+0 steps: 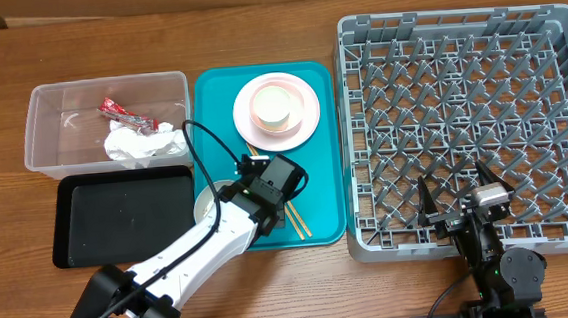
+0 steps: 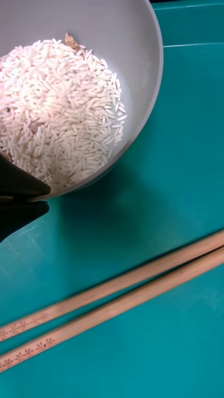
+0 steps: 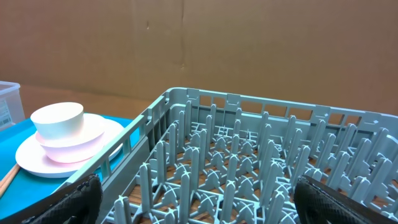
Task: Sort waste into correct bins and load items into the dishwasher
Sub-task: 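Reach the left gripper to the white rice bowl and grip its rim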
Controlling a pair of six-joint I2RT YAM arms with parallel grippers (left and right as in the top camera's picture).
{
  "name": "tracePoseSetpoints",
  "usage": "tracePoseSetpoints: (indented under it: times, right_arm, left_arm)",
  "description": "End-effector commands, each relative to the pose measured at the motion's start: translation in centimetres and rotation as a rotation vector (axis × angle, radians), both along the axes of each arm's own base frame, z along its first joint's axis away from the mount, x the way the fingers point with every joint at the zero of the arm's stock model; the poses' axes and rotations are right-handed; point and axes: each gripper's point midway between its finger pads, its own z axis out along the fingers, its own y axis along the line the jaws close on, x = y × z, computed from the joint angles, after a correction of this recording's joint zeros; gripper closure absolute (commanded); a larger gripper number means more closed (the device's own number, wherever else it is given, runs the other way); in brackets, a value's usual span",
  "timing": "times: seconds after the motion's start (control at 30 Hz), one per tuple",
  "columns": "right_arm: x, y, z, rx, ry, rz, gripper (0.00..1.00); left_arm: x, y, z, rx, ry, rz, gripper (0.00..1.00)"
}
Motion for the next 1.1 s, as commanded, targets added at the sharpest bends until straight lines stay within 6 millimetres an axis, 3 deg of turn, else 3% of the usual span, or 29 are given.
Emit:
tracePoseSetpoints:
  times: [0.0, 0.37, 0.77, 0.9, 1.07]
  right_arm:
    - [0.0, 0.3, -0.2, 0.000, -0.005, 0.013, 0.00]
    - [0.0, 0.3, -0.2, 0.000, -0.005, 0.013, 0.00]
    - [0.0, 0.3, -0.2, 0.000, -0.004, 0.013, 0.00]
    - [0.0, 0.3, -0.2, 0.000, -0.005, 0.013, 0.00]
    - [0.0, 0.3, -0.2, 0.000, -0.004, 0.013, 0.00]
  left_arm:
    - [-0.3, -0.6, -0.5, -0.026, 0.035, -0.012, 0.96]
    - [-0.3, -0.6, -0.5, -0.026, 0.036, -0.011, 0.89]
    - [-0.4, -0.5, -0.4, -0.023, 0.039, -0.011, 0.96]
    - [-0.5, -0.4, 0.6, -0.007, 0.060, -0.014, 0.96]
    - [0.6, -1.2, 4.3, 0.002, 0.052, -0.051, 0.96]
